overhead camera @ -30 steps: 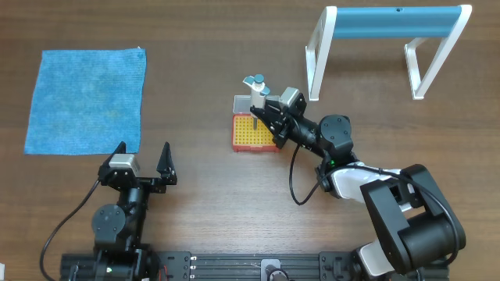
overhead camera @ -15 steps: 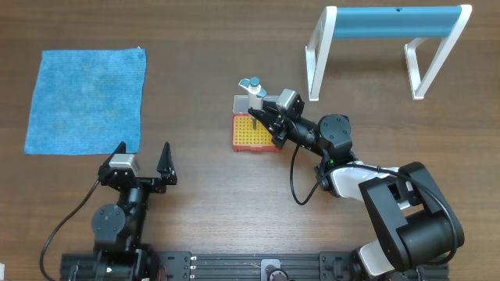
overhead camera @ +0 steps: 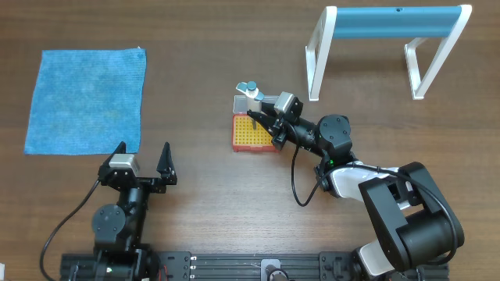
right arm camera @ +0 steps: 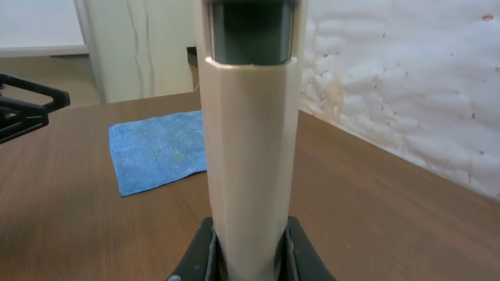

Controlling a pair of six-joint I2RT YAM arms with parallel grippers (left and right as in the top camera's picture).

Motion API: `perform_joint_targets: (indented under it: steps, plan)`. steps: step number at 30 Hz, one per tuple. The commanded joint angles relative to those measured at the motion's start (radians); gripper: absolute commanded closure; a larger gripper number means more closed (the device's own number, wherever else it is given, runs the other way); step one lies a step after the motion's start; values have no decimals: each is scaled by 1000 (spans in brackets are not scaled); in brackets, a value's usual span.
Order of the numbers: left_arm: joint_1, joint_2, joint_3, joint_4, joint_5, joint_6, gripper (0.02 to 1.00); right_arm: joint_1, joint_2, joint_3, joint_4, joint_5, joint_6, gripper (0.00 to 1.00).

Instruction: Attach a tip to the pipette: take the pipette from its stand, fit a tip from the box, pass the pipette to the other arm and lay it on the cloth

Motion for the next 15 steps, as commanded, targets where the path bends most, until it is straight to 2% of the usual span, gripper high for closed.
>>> perform_joint_targets:
  steps: [1, 15]
  plan:
    - [1, -5, -2, -6, -11, 10, 23, 3, 13, -25, 9, -21, -26, 923]
    - [1, -5, -2, -6, -11, 10, 23, 3, -101, -25, 5, -21, -26, 923]
